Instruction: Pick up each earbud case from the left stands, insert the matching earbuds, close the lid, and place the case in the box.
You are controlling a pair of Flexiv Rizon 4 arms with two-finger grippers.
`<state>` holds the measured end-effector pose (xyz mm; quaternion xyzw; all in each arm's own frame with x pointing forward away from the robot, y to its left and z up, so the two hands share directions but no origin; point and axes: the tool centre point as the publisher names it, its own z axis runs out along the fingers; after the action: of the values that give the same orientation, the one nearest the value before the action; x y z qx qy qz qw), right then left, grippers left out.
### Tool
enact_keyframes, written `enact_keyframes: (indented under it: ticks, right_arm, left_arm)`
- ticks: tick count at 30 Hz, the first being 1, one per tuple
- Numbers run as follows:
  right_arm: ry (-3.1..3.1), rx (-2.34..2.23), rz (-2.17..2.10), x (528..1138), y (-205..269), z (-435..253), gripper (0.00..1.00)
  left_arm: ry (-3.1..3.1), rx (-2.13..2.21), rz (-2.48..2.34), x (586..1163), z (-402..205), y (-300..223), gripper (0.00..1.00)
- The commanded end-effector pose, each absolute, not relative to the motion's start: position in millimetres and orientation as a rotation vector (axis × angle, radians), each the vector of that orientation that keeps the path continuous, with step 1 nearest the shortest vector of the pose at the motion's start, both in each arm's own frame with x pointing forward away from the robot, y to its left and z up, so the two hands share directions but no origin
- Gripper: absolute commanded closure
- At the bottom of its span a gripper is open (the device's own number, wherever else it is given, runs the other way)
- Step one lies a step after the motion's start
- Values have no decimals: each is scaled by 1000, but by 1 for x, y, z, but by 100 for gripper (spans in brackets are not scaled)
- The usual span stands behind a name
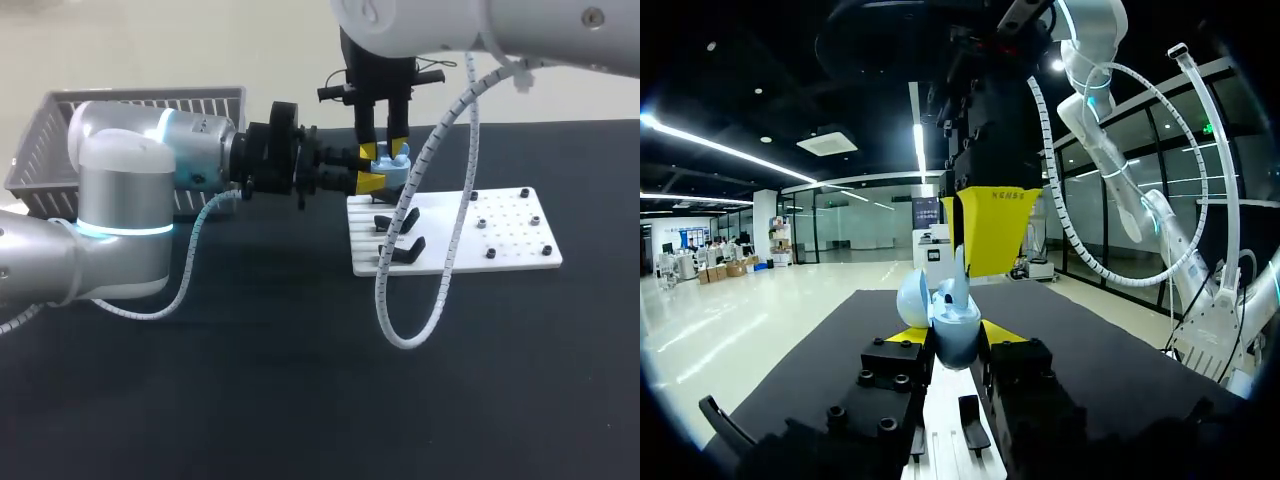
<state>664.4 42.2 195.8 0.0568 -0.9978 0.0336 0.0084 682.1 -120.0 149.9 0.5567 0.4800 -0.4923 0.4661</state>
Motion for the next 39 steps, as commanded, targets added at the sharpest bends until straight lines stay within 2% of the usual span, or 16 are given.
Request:
enact_keyframes:
  ticks: [1,35,36,37,39]
  right_arm:
    - [-3114,173,106,668,42,195,100]
    - [-3094,146,109,676,42,183,100]
    - [-3095,143,109,675,42,183,98]
    - [-3096,138,110,675,42,183,75]
    - [-3097,132,111,675,41,184,51]
  left_arm:
    - [1176,1361,-1202,680,149,-120,100]
    - [1176,1361,-1202,680,149,-120,100]
    - [1176,1361,-1202,680,149,-120,100]
    - [1176,1361,-1202,680,149,-120,100]
    - [1176,1361,-1202,680,149,-120,100]
